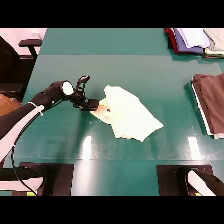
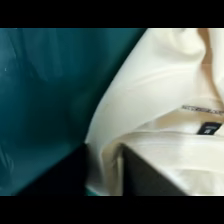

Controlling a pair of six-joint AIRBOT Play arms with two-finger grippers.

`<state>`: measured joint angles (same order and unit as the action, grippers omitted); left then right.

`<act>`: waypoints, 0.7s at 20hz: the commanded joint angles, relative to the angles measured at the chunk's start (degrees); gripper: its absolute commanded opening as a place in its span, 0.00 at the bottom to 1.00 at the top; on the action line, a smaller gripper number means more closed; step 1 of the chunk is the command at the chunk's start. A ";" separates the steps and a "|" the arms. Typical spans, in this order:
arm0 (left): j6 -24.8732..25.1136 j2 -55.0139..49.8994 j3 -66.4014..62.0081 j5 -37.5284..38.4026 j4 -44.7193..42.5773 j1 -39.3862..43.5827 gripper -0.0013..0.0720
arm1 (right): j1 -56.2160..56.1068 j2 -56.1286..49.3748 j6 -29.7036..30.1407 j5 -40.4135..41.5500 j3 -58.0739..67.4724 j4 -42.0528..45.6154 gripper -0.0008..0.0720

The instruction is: Fold the shirts.

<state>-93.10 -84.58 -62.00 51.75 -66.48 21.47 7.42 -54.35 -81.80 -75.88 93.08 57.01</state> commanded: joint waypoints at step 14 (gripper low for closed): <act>1.60 7.67 -8.00 1.68 -7.96 -1.99 0.05 | -9.92 -10.91 3.32 3.30 -55.58 -6.69 0.71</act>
<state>-91.61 -77.19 -69.80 53.54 -73.91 19.57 2.04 -61.89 -81.01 -78.70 47.59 57.04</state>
